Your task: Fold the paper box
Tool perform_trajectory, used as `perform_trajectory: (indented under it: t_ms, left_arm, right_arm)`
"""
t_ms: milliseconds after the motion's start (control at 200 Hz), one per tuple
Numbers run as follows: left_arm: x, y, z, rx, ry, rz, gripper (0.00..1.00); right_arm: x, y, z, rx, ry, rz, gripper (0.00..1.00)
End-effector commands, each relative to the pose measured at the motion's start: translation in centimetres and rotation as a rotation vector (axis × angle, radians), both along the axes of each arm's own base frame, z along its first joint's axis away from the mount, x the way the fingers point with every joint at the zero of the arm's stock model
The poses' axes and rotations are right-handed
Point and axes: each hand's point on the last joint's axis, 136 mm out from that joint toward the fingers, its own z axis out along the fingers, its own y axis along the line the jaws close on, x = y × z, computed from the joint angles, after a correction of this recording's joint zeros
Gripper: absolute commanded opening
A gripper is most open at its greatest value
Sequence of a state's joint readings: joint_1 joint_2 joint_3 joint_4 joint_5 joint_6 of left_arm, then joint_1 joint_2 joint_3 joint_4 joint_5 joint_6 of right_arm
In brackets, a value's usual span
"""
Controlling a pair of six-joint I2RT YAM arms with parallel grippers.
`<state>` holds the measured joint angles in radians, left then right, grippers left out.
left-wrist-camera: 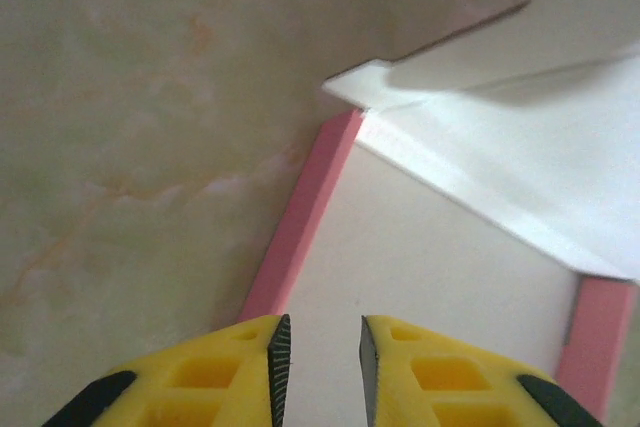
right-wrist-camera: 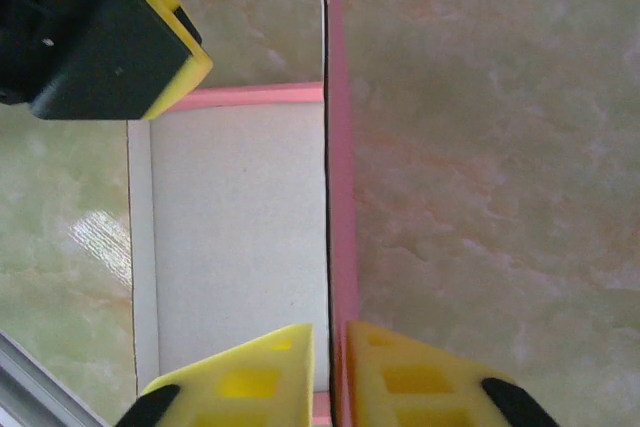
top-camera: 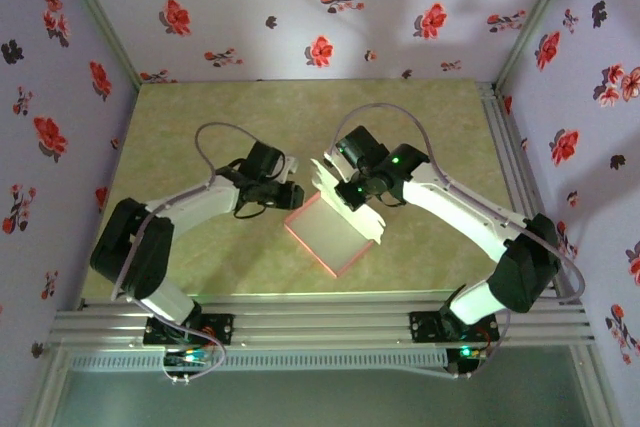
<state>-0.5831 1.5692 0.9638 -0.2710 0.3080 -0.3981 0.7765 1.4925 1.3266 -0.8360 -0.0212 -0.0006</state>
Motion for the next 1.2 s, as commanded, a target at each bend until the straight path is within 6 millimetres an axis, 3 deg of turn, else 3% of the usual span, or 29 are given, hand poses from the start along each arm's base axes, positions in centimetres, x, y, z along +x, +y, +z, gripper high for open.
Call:
perform_trajectory:
  t_ms: [0, 185, 315, 595, 675, 760, 1025, 1195]
  left_arm:
    - [0.4, -0.3, 2.5, -0.128, -0.015, 0.019, 0.29]
    - [0.9, 0.6, 3.2, -0.179, -0.017, 0.052, 0.32]
    - [1.5, 1.1, 3.6, -0.221, -0.029, 0.087, 0.35]
    - [4.2, 0.9, 5.8, -0.351, -0.198, -0.043, 0.53]
    - [5.0, 0.6, 6.1, -0.411, -0.197, -0.093, 0.67]
    - [4.8, -0.6, 6.2, -0.457, -0.216, -0.202, 0.73]
    - [4.7, -1.1, 6.8, -0.447, -0.393, -0.353, 0.77]
    - [3.8, -1.7, 7.6, -0.493, -0.405, -0.432, 0.77]
  right_arm:
    - [0.7, -0.2, -0.3, -0.023, -0.014, -0.006, 0.2]
    - [0.6, -0.3, -0.7, -0.071, -0.016, 0.007, 0.21]
    - [0.6, -0.7, -1.2, -0.159, -0.047, 0.016, 0.15]
    - [0.2, -0.2, -1.5, -0.176, -0.05, 0.057, 0.1]
    - [0.0, 0.2, -1.4, -0.163, -0.041, 0.077, 0.1]
    - [-0.3, 0.5, -1.4, -0.153, -0.026, 0.1, 0.09]
    - [-0.8, 1.4, -1.0, -0.082, 0.036, 0.137, 0.07]
    - [-0.9, 1.5, -1.1, -0.066, 0.105, 0.151, 0.08]
